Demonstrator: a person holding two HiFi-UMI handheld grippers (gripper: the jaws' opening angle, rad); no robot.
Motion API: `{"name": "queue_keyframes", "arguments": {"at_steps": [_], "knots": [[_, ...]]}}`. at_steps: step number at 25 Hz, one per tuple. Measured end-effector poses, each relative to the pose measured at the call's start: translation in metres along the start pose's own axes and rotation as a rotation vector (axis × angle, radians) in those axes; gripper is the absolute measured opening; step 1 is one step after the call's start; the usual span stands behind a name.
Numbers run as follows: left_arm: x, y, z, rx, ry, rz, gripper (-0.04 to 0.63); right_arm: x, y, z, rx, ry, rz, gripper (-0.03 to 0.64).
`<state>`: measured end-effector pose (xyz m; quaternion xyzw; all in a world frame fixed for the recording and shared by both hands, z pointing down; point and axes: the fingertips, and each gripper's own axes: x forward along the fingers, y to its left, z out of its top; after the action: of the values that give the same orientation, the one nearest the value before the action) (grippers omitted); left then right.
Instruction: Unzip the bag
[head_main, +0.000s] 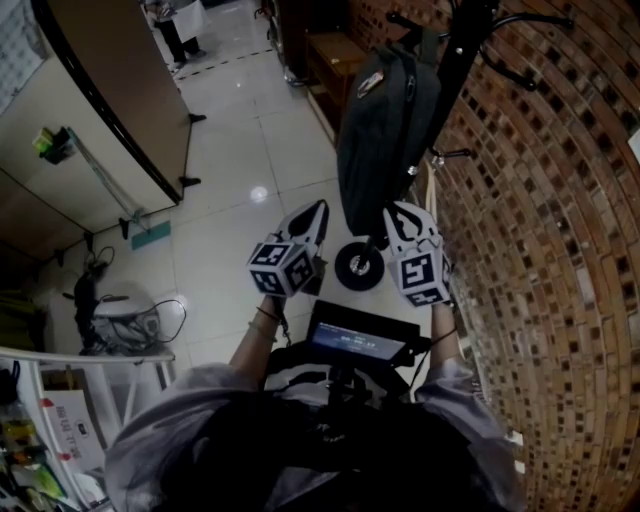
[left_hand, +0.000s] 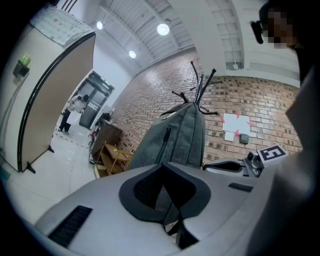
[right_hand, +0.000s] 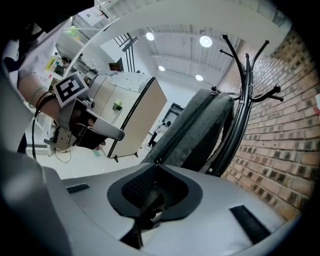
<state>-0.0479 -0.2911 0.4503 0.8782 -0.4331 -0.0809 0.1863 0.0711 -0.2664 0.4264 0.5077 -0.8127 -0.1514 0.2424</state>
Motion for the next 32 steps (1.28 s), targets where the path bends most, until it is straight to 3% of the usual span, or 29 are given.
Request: {"name": "queue_keyframes", "arguments": {"at_steps": [14,22,24,32], "knots": [[-0.004,-0.003,-0.006,0.010,0.006,0.013,0.009,-0.027,-0.003,0.006,0.463,-0.151,-0.010,0.043],[-0.004,-0.013,-0.006,0.005,-0.001,0.015,0.009,-0.044,-0.002,-0.003,0.511,-0.209,0.002,0.041],[-0.003,-0.016,-0.007,0.007,-0.002,0.013,0.009,-0.047,-0.004,-0.005,0.532,-0.208,0.002,0.012],[-0.003,-0.027,-0.009,0.014,-0.004,0.015,0.009,-0.048,-0.007,-0.016,0.526,-0.193,-0.010,0.005]]}}
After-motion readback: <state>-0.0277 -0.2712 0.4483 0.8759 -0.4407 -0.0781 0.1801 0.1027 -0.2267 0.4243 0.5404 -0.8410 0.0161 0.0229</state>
